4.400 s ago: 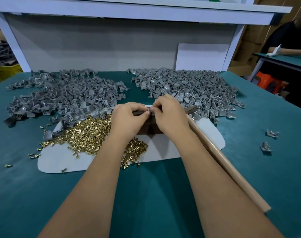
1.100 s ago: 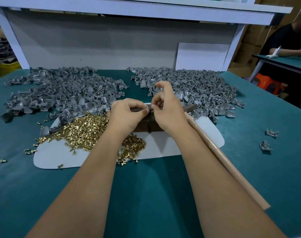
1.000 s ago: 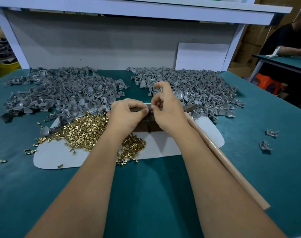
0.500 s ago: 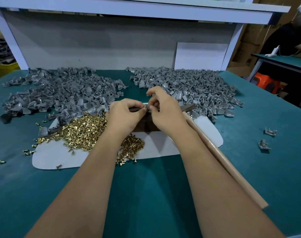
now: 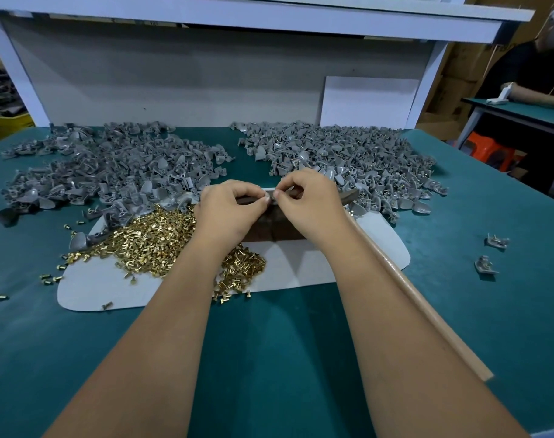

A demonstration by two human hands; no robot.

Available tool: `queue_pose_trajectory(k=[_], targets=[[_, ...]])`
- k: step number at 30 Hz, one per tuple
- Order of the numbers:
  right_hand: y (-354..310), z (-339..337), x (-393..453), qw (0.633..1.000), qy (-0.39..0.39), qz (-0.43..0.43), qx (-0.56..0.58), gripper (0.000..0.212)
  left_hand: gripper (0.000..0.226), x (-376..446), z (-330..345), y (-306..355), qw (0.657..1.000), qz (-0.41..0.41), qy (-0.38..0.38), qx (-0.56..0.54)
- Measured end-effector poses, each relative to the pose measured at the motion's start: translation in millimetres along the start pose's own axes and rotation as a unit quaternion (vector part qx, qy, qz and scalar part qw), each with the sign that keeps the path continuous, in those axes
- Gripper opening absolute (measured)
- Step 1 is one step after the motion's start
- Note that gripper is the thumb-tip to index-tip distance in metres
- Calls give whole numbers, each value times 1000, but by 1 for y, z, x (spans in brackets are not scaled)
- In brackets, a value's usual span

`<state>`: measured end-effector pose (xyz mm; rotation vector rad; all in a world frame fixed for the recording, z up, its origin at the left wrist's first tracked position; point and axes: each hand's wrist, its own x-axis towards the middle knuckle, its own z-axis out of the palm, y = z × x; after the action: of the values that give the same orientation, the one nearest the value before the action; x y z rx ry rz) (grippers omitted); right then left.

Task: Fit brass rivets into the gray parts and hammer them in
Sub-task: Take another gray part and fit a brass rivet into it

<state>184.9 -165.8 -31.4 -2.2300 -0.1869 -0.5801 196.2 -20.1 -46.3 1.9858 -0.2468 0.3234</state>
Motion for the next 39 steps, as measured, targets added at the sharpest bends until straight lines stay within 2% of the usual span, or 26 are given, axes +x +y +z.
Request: queue_pose_trajectory(k=[7, 11, 17, 22, 25, 29, 34, 39], targets=[[-4, 1, -1, 1000, 5, 13, -24, 7, 5, -1, 1, -2, 1000, -4, -2, -8], [-8, 4, 1, 997, 9, 22, -72, 14, 5, -1, 2, -2, 1000, -2, 3, -10], [-10, 6, 3, 990, 16, -16, -139, 9, 5, 0, 3, -2, 1000, -10, 5, -5], [-13, 4, 4, 987, -9, -31, -159, 11, 11, 0, 4, 1, 1000, -4, 12, -9], [-15, 0, 6, 987, -30, -13, -159, 11, 18, 0, 4, 1, 1000, -3, 15, -7], [-20, 3, 8, 985, -32, 26, -169, 13, 13, 0, 4, 1, 1000, -4, 9, -18], [-17, 0, 4, 994, -16, 56, -91, 8, 16, -1, 2, 1, 1000, 7, 1, -2], [-12, 1, 1, 997, -13, 51, -56, 10, 13, -2, 0, 1, 1000, 3, -1, -17]])
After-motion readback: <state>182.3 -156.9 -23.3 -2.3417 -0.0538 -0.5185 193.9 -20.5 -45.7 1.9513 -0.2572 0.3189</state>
